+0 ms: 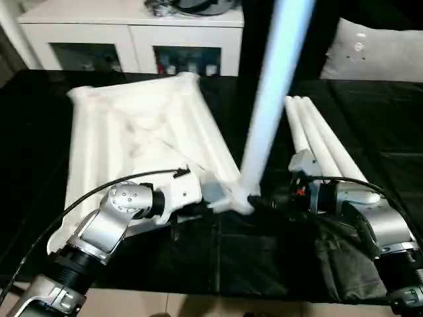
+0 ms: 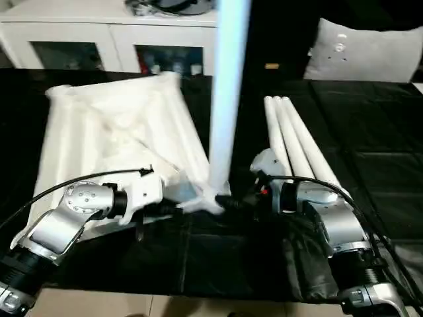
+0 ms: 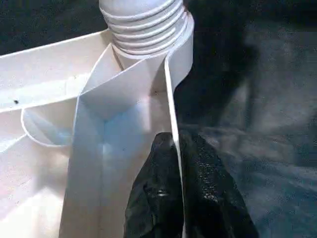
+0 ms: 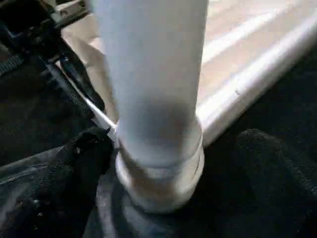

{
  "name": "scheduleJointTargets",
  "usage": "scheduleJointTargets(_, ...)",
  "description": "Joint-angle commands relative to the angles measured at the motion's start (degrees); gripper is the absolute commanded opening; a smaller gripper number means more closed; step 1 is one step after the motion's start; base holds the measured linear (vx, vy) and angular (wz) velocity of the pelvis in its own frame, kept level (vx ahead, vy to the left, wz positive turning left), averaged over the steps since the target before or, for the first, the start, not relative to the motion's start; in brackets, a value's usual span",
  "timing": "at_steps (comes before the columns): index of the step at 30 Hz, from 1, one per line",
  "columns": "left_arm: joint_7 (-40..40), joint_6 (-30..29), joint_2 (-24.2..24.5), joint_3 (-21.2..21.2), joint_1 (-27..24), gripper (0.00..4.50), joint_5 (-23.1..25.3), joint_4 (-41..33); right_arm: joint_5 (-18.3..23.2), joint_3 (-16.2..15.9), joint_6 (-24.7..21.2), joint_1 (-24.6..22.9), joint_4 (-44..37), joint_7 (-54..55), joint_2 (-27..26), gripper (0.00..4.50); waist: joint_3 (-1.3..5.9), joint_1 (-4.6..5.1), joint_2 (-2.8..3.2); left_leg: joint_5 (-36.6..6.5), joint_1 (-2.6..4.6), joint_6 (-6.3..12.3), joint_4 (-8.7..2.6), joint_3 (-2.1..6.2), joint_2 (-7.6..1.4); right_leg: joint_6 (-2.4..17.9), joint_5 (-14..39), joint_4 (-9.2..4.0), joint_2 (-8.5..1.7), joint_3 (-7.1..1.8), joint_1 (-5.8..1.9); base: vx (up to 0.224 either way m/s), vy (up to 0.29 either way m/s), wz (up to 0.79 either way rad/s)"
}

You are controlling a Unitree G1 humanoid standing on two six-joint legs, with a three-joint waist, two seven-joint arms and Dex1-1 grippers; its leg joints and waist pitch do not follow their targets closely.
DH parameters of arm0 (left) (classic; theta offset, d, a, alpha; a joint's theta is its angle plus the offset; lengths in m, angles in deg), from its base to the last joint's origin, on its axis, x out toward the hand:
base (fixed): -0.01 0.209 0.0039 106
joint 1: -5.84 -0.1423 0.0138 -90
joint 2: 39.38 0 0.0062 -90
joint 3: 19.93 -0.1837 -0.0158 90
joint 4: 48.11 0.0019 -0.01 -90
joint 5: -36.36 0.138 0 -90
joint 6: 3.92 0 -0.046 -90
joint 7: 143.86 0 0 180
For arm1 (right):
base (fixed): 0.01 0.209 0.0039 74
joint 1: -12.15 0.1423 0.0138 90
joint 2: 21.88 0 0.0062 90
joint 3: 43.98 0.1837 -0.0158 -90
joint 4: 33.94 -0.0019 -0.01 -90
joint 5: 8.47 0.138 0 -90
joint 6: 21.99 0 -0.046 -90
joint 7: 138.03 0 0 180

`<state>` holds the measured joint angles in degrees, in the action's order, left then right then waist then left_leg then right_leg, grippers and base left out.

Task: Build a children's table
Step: Rotate leg to tighten

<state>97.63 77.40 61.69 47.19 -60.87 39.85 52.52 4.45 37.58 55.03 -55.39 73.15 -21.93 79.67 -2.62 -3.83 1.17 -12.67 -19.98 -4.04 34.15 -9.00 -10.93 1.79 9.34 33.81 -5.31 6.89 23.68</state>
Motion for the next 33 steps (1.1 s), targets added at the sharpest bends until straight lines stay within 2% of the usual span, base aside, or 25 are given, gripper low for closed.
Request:
scheduleJointTargets(1,4.7,1.3,1.4,-4.7,-0.3,0.0,1.2,2.2,0.6,-0.8,0.0,0.6,-0.6,-3.2,1.2,4.48,3.36,-0.04,-0.78,-5.2,-0.3,5.89,-3.75,-0.13,-2.23,11.0,14.8,-3.61,-3.35,-3.46,-3.68,0.0,0.0,0.0)
scheduleJointTargets(2,5.2,1.6,1.5,-4.8,-0.2,0.0,1.0,2.3,0.9,-1.0,-0.2,0.5,-0.7,-3.9,1.4,4.48,3.35,-0.12,-0.72,-5.6,-0.26,5.58,-3.78,-0.14,-2.25,10.8,15.2,-3.67,-3.4,-3.52,-3.68,0.0,0.0,0.0)
scheduleJointTargets(3,7.0,2.6,2.1,-4.9,0.2,0.0,0.8,2.6,1.2,-1.7,-0.7,0.5,-1.0,-5.8,1.8,4.22,3.3,-0.18,-0.83,-6.9,-0.24,4.82,-3.91,-0.09,-2.29,10.4,16.2,-3.81,-3.41,-3.55,-3.69,0.0,0.0,0.0)
scheduleJointTargets(4,7.2,2.8,2.2,-4.9,0.3,0.0,0.8,2.7,1.3,-1.8,-0.8,0.5,-1.0,-6.0,1.9,4.14,3.27,-0.23,-0.84,-7.4,-0.2,4.62,-3.94,-0.13,-2.25,10.2,16.8,-3.89,-3.4,-3.55,-3.69,0.0,0.0,0.0)
scheduleJointTargets(6,8.3,3.8,2.6,-5.0,0.7,0.0,0.7,3.3,1.5,-2.0,-1.1,0.6,-0.7,-6.7,2.0,4.09,3.35,-0.33,-1.13,-7.3,-0.24,4.1,-3.92,-0.1,-2.21,9.6,17.4,-3.86,-3.5,-3.64,-3.75,0.0,0.0,0.0)
scheduleJointTargets(9,9.0,4.7,2.7,-5.0,1.2,0.0,0.8,4.1,1.2,-2.5,-1.1,0.8,-0.2,-7.6,2.0,3.71,3.51,-0.53,-1.2,-5.9,-0.32,3.99,-3.77,-0.13,-2.15,9.3,17.1,-3.74,-3.51,-3.64,-3.81,0.0,0.0,0.0)
scheduleJointTargets(11,9.3,5.0,2.7,-5.1,1.4,0.0,0.8,4.5,1.0,-2.8,-1.0,0.8,0.1,-8.1,2.1,3.61,3.57,-0.67,-1.23,-5.2,-0.41,4.15,-3.7,-0.11,-2.12,9.5,16.2,-3.59,-3.44,-3.58,-3.86,0.0,0.0,0.0)
scheduleJointTargets(16,9.9,5.7,2.4,-5.3,1.4,0.0,0.7,5.1,0.9,-3.3,-1.0,0.5,-0.2,-8.9,1.9,3.04,3.72,-0.97,-1.31,-3.9,-0.41,4.36,-3.59,-0.16,-2.18,10.2,13.8,-3.23,-3.43,-3.6,-3.92,0.0,0.0,0.0)
scheduleJointTargets(17,9.9,5.7,2.4,-5.3,1.3,0.0,0.7,5.1,0.9,-3.3,-1.0,0.5,-0.2,-9.0,1.9,3.04,3.67,-0.99,-1.28,-4.0,-0.46,4.35,-3.62,-0.16,-2.18,10.2,14.1,-3.27,-3.44,-3.58,-3.94,0.0,0.0,0.0)
scheduleJointTargets(19,10.0,5.8,2.3,-5.3,1.1,0.0,0.7,5.0,0.8,-3.4,-1.1,0.4,-0.4,-9.1,1.8,2.77,3.69,-1.01,-1.32,-4.3,-0.42,4.23,-3.59,-0.19,-2.13,9.9,14.9,-3.37,-3.45,-3.57,-3.94,0.0,0.0,0.0)
scheduleJointTargets(22,10.0,6.0,2.4,-5.5,0.9,0.0,0.7,5.0,-0.1,-4.1,-0.3,0.5,-0.2,-8.1,1.2,2.77,3.67,-1.0,-1.33,-4.3,-0.42,4.1,-3.62,-0.18,-2.15,9.6,15.4,-3.42,-3.42,-3.56,-3.91,0.0,0.0,0.0)
scheduleJointTargets(23,10.0,6.1,2.4,-5.5,0.9,0.0,0.6,5.0,0.2,-4.0,-0.9,0.6,0.0,-8.0,1.0,3.03,3.69,-1.01,-1.3,-4.4,-0.39,4.04,-3.63,-0.19,-2.15,9.6,15.5,-3.43,-3.43,-3.55,-3.91,0.0,0.0,0.0)
scheduleJointTargets(28,10.0,6.2,2.4,-5.5,0.9,0.0,0.6,5.1,0.3,-3.8,-0.8,0.6,0.1,-7.2,0.6,3.42,3.76,-1.0,-1.32,-4.4,-0.41,3.9,-3.64,-0.13,-2.19,9.7,14.9,-3.33,-3.41,-3.53,-3.94,0.0,0.0,0.0)
scheduleJointTargets(33,10.0,6.1,2.4,-5.6,0.8,0.0,0.7,5.0,0.1,-4.1,-0.7,0.1,-0.4,-7.1,0.5,3.42,3.81,-1.05,-1.2,-4.1,-0.35,3.84,-3.61,-0.14,-2.21,10.2,13.6,-3.16,-3.38,-3.56,-3.95,0.0,0.0,0.0)
